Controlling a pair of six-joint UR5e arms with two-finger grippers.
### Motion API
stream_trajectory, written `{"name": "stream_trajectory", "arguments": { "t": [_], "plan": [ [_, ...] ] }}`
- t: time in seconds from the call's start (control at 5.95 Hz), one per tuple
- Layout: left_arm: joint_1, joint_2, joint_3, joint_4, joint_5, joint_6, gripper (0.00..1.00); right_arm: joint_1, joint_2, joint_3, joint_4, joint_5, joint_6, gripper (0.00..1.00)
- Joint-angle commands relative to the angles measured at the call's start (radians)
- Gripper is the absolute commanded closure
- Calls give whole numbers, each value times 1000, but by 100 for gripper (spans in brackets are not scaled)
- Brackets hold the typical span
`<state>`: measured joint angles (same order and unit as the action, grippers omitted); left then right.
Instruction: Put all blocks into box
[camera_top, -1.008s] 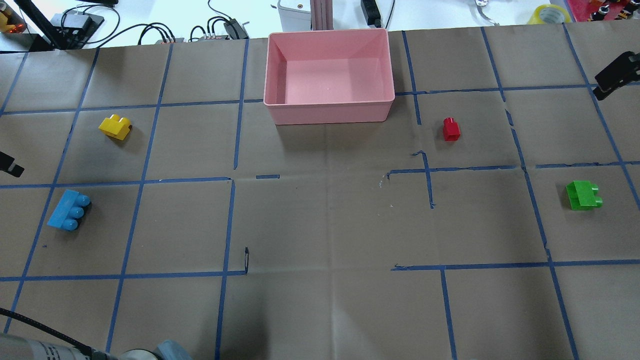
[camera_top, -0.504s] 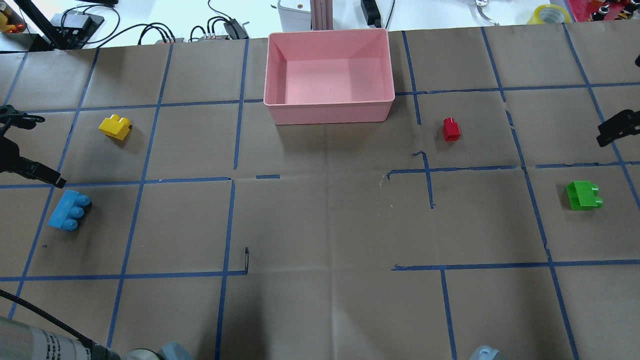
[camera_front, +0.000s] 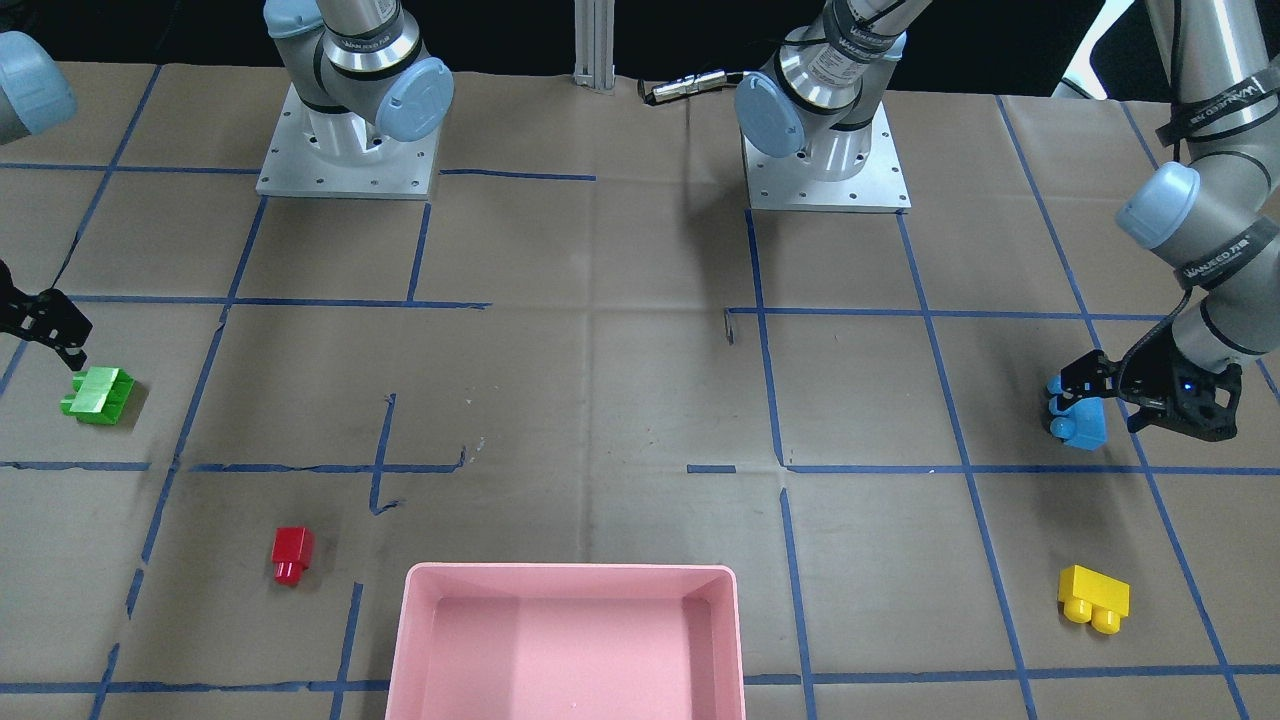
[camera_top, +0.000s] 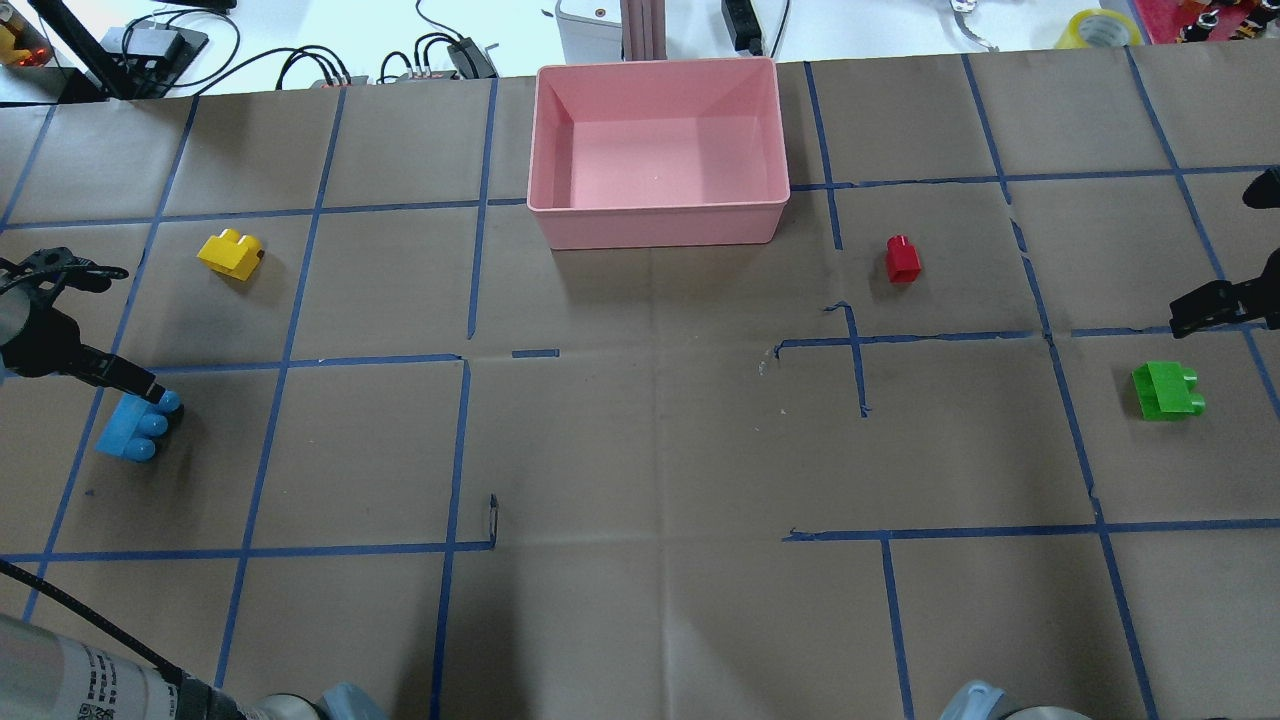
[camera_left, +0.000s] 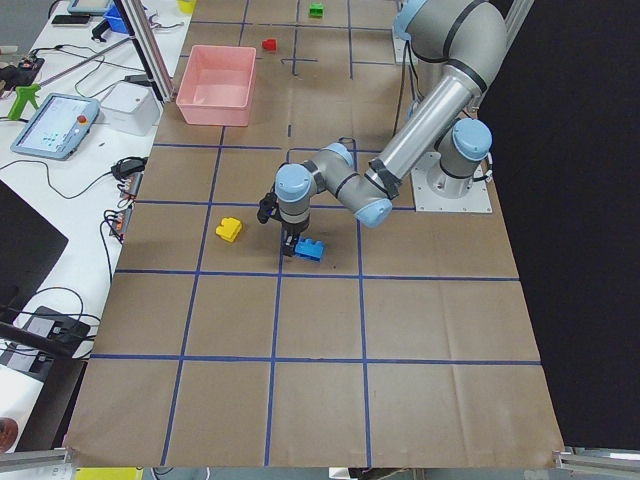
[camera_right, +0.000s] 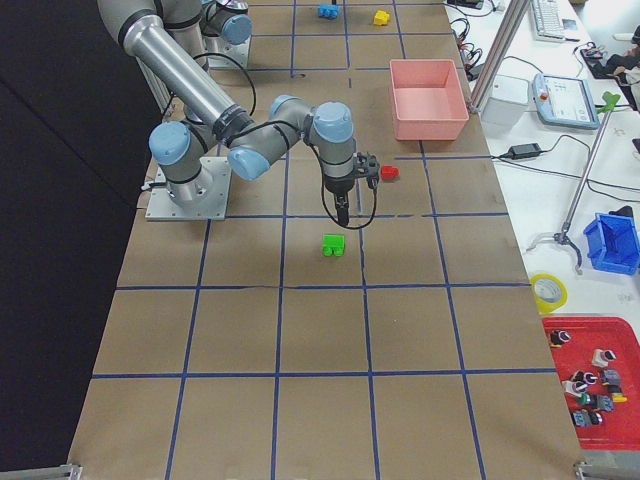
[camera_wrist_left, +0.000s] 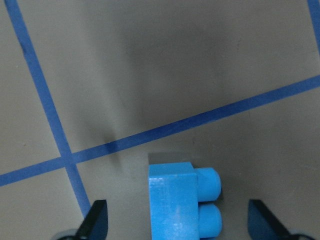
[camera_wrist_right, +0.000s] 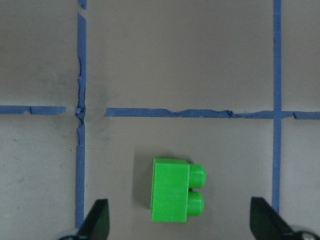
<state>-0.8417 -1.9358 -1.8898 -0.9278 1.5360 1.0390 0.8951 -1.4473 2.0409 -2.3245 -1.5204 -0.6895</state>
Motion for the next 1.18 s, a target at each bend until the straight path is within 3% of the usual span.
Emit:
{"name": "stream_trajectory", "arguments": {
  "t": [0.0,0.17,1.01],
  "plan": [
    [1,-18,-12,27,1,4,1,-24,95,12,-73,55,2,1],
    [3,-43,-14,58,3,6,1,-25,137,16,-141,55,-1,1],
    [41,-51,-46,58,-2,35,3,-57,153,59,-142,37,-12,1]
  ]
}}
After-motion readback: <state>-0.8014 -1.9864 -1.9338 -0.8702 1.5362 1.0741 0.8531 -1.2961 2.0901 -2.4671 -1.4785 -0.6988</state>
